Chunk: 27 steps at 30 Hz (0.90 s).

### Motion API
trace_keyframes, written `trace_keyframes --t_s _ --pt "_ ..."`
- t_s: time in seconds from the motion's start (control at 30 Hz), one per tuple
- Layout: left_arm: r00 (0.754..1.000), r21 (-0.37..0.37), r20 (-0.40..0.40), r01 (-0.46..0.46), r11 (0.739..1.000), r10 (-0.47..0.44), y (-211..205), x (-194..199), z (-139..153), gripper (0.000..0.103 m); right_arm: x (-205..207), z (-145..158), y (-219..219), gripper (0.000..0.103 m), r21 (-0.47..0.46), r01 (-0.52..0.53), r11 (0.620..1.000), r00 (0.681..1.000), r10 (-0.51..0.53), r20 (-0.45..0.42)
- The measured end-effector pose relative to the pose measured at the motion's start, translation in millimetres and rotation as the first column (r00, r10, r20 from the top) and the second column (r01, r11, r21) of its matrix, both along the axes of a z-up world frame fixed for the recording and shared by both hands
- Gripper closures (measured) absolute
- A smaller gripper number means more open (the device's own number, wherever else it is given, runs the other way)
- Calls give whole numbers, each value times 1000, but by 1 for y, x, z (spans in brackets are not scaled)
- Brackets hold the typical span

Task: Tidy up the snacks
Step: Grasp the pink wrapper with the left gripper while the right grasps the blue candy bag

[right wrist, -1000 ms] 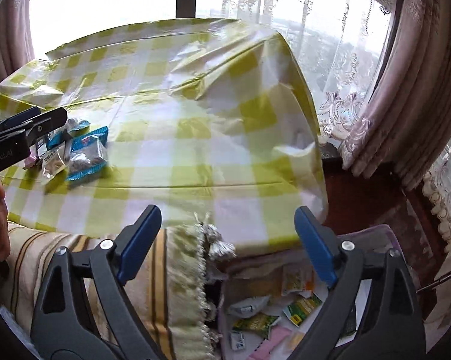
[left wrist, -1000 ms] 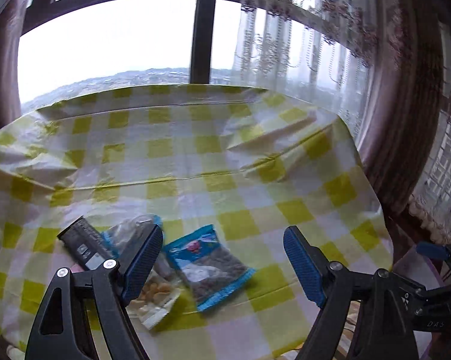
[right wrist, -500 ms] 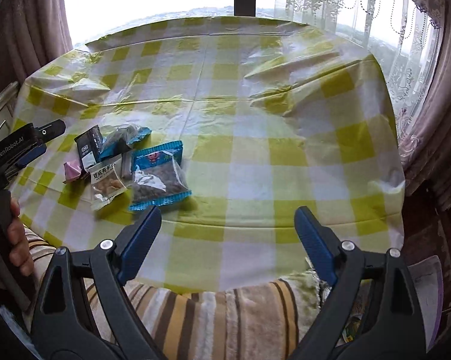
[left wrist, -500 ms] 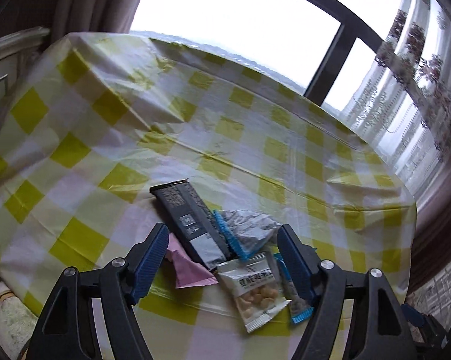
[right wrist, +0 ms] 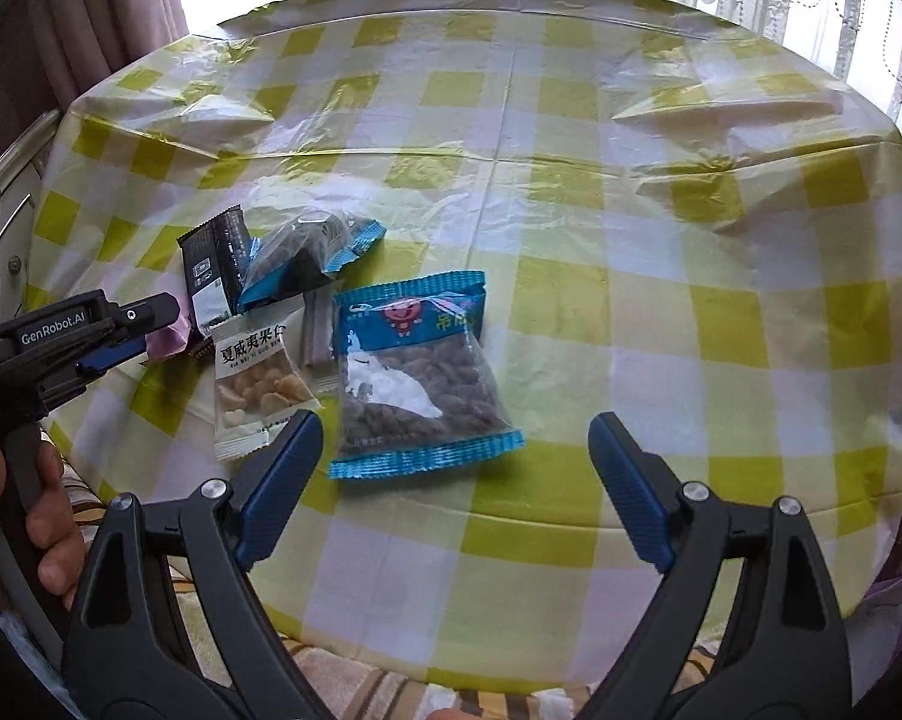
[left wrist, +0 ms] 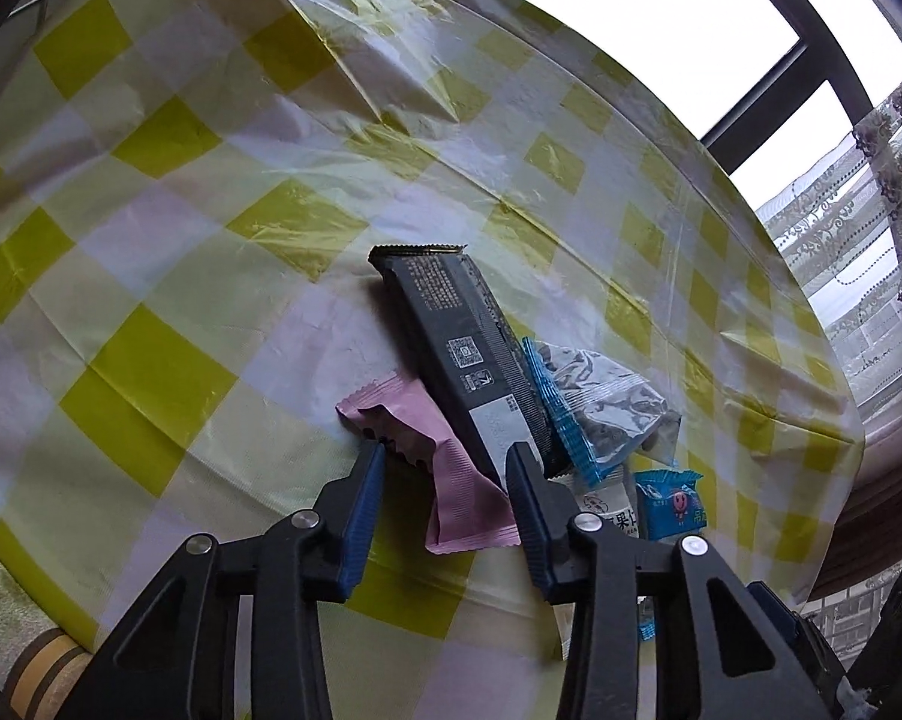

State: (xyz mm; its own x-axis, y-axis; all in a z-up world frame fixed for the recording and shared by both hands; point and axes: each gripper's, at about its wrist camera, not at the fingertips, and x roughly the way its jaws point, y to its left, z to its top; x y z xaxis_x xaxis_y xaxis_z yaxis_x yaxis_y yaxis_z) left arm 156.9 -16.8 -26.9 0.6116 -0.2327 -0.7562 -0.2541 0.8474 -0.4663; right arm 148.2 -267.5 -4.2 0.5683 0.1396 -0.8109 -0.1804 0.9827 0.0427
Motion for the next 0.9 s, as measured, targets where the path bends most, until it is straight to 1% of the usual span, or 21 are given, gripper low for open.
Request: trace_keyframes --t_s 0.03,0.07,0.1,0.37,0.4,0.43,0.47,0.53,0.63,0.77,0.9 --pt "1000 -5 -9 8 1000 -8 -1 1 -2 61 3 -2 2 12 0 -2 1000 1000 2 -7" --pt "1000 -8 -14 12 1000 -12 -1 2 -4 65 7 -5 3 12 3 -7 1000 1000 7 -14" --pt "1000 -3 -12 7 1000 -7 -1 2 -4 66 10 -7 4 12 3 -6 1000 1000 6 -22" --pt "1000 10 -16 15 1000 -14 -3 2 -4 72 29 -22 12 12 -9 -15 1000 996 14 -89" --pt "1000 9 -17 14 1000 -14 -3 3 -4 73 31 -24 13 13 -13 -13 1000 995 12 -96" --pt "1000 6 -18 13 1000 -13 -3 2 -5 75 34 -26 13 17 -16 -13 1000 994 11 -108" --pt "1000 4 -22 12 1000 -12 -2 3 -6 80 36 -28 14 18 -12 -15 1000 993 13 -116" --pt "1000 3 -23 15 1000 -15 -2 3 -6 81 39 -31 15 20 -12 -18 1000 991 16 -131" --pt "1000 2 -21 16 1000 -16 -3 4 -7 83 40 -32 20 22 -41 -24 999 992 19 -121" --pt "1000 -11 -10 5 1000 -6 -1 1 -7 86 38 -30 20 34 -43 -21 999 994 17 -103" --pt "1000 -5 6 -5 1000 5 0 -2 -4 86 34 -28 18 37 -30 -11 999 995 8 -97"
